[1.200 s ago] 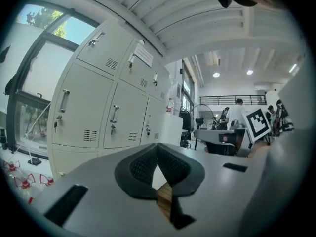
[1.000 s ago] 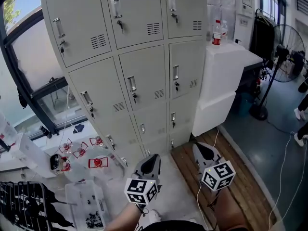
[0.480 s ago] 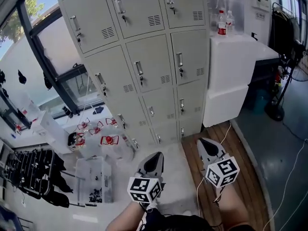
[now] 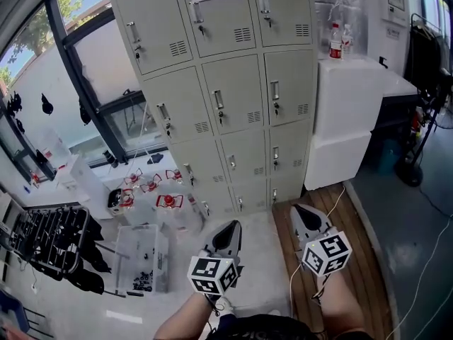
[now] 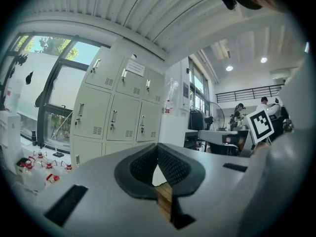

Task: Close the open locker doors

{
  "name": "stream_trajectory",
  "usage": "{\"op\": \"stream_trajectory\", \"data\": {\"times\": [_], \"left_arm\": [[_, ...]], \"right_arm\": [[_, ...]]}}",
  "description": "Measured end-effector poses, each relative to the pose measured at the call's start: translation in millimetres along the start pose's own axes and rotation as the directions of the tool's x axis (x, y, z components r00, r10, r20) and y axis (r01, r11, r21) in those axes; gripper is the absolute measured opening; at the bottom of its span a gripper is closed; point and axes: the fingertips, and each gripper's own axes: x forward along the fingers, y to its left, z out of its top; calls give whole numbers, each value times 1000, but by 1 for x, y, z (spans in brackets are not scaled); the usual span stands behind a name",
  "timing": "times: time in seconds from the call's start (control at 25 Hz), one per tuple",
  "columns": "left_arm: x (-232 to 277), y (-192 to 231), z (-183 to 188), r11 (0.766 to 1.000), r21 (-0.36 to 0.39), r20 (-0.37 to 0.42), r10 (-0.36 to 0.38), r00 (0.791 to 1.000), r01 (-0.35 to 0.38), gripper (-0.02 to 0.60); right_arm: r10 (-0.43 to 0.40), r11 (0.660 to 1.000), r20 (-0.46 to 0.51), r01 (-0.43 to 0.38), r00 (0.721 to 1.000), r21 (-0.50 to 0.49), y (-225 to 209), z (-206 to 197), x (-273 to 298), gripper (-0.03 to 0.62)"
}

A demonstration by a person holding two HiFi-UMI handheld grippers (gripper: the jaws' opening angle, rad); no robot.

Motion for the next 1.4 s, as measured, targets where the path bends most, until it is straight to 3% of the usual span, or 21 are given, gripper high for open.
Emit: {"op": "stream_trajectory", "data": {"times": [1.4], "left_arm": [[10,-32,-3,1000,9,-4,-29,1000,29,3]], "right_arm": [[-1,1000,-8,1,1000,20,-11,-11,-25,1]]}}
